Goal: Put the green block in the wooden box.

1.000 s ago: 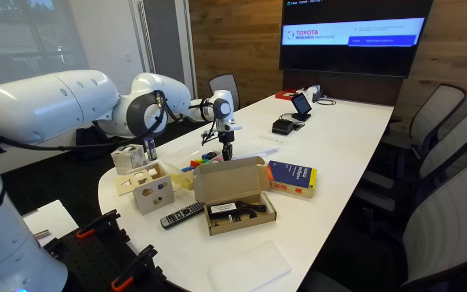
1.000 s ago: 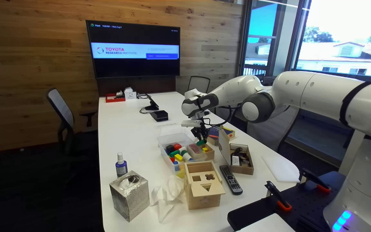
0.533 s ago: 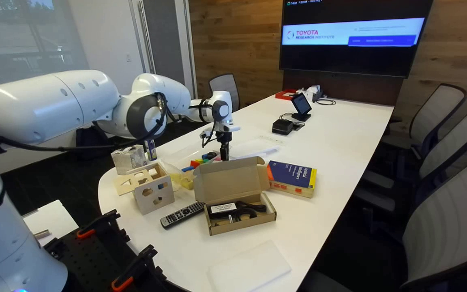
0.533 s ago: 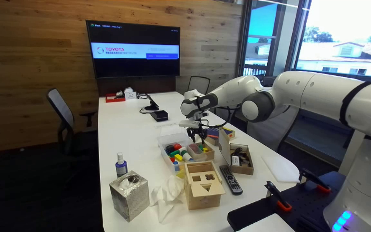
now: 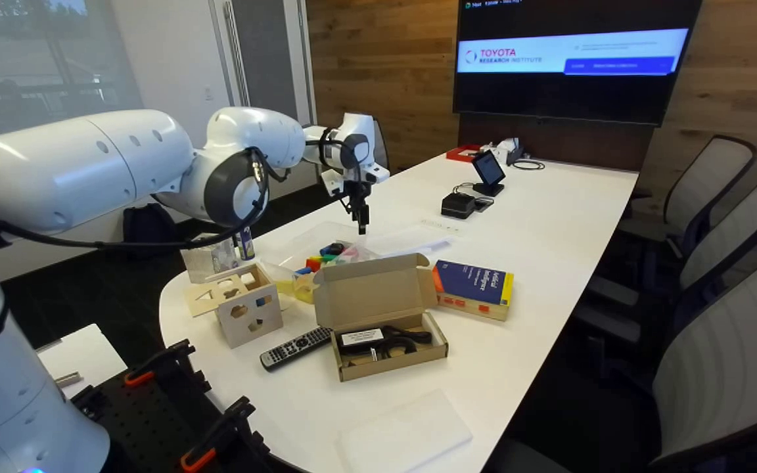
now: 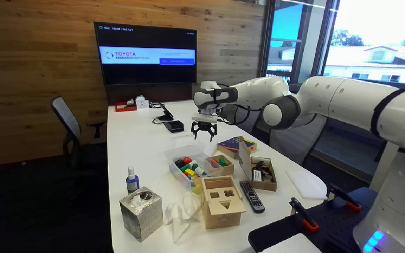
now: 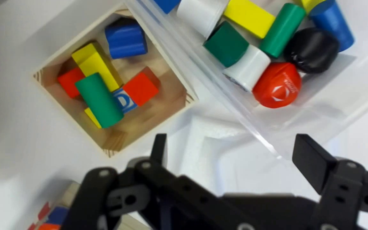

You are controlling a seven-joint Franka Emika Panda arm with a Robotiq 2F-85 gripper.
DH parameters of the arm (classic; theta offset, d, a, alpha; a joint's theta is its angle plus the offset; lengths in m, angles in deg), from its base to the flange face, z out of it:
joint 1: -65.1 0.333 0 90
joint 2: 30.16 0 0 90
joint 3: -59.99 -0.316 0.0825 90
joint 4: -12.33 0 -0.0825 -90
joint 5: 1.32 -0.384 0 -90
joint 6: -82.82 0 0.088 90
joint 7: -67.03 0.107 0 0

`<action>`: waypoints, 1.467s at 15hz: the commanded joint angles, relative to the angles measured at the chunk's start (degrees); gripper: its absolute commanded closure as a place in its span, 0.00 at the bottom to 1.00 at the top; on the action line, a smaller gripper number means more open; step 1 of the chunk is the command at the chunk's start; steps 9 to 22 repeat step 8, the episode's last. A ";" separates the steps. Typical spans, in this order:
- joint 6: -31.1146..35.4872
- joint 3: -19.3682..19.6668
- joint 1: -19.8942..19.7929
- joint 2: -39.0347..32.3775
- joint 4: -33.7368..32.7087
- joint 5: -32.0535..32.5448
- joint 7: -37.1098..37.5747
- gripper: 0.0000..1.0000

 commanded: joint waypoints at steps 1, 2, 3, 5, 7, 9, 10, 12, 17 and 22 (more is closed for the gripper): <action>-4.61 -2.14 -0.84 4.36 -0.35 -2.96 -9.78 0.00; -5.78 -2.49 -0.92 5.23 -0.44 -3.55 -11.91 0.00; -7.46 -2.61 -0.90 6.40 -0.14 -4.07 -13.86 0.00; -10.98 -2.78 -0.66 8.43 0.22 -4.73 -16.68 0.00; -14.22 -2.65 -0.40 9.99 0.42 -4.74 -18.28 0.00; -15.45 -2.55 -0.28 10.52 0.46 -4.66 -18.81 0.00; -15.45 -2.55 -0.28 10.52 0.46 -4.66 -18.81 0.00; -15.45 -2.55 -0.28 10.52 0.46 -4.66 -18.81 0.00; -15.45 -2.55 -0.28 10.52 0.46 -4.66 -18.81 0.00; -15.45 -2.55 -0.28 10.52 0.46 -4.66 -18.81 0.00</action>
